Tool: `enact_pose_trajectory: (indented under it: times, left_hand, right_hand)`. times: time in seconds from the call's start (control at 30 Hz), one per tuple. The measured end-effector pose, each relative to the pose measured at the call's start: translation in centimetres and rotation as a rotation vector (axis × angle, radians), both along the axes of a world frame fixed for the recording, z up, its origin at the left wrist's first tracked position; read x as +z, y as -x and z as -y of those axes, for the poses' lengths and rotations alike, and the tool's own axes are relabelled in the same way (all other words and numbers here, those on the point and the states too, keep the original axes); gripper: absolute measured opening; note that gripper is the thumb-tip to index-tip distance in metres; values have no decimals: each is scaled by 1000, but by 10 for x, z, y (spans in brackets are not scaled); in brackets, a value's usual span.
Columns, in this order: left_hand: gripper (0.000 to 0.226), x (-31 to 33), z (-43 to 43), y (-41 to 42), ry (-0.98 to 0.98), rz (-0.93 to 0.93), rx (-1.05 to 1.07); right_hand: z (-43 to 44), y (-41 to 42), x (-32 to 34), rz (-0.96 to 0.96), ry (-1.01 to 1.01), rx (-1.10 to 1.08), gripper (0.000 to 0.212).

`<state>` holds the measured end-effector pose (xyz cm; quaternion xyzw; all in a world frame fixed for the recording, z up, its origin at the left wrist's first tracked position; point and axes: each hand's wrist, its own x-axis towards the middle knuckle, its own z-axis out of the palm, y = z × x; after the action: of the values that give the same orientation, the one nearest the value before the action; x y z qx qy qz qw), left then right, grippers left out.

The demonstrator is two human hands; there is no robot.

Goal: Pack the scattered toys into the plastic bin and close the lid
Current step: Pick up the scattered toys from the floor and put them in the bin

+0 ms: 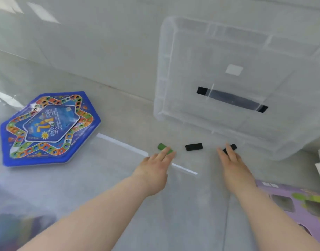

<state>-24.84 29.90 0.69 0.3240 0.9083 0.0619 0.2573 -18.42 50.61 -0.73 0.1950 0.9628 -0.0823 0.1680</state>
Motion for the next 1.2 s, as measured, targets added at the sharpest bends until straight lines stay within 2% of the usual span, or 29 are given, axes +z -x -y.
enact_pose_trajectory:
  times: [0.07,0.2,0.3,0.37,0.43,0.47,0.53,0.6,0.67,0.73,0.8,0.87,0.93,1.0,1.13,1.2]
  left_hand:
    - [64,-10,-5,9,34,-27,-22]
    - [61,-22,-10,17,120,-46,24]
    - [56,-27,-12,8,91,-133,26]
    - [52,-28,-9,4,62,-182,43]
    - [48,-32,0,2,54,-267,25]
    - [45,-34,4,2,23,-350,15]
    - [35,-37,14,0,27,-417,-8]
    - [32,-45,26,-6,42,-438,-46]
    - [36,-46,32,-18,39,-453,-105]
    - [35,-47,37,-28,3,-463,-149]
    - [29,-45,38,-36,-14,-425,-147]
    - [9,-47,38,-44,-61,-413,-92]
    - [32,-53,39,-55,-31,-359,-56]
    - [41,-55,43,-62,-13,-328,-30]
    - [39,-40,48,-71,66,-242,-79]
    - [28,-16,48,-72,148,-162,-153]
  right_hand:
    - [-8,14,0,15,-34,45,69]
    - [-16,26,-3,38,-136,120,40]
    - [-20,26,-7,19,-163,108,27]
    - [-26,24,-15,-149,-182,191,17]
    - [-27,26,-19,-206,-165,247,29]
    - [-23,28,-19,-220,-115,248,29]
    - [-6,34,-17,-325,-43,315,14]
    - [13,42,-11,-406,-4,403,18]
    - [29,49,-9,-309,-51,391,39]
    - [32,49,-19,-135,-56,376,58]
    - [33,46,-18,-17,-13,307,56]
    - [32,43,-23,-46,5,270,51]
    - [37,40,-22,-70,0,218,46]
    - [45,36,-21,-66,0,135,43]
    - [63,23,-10,40,27,88,38]
    - [69,11,-5,86,11,137,37]
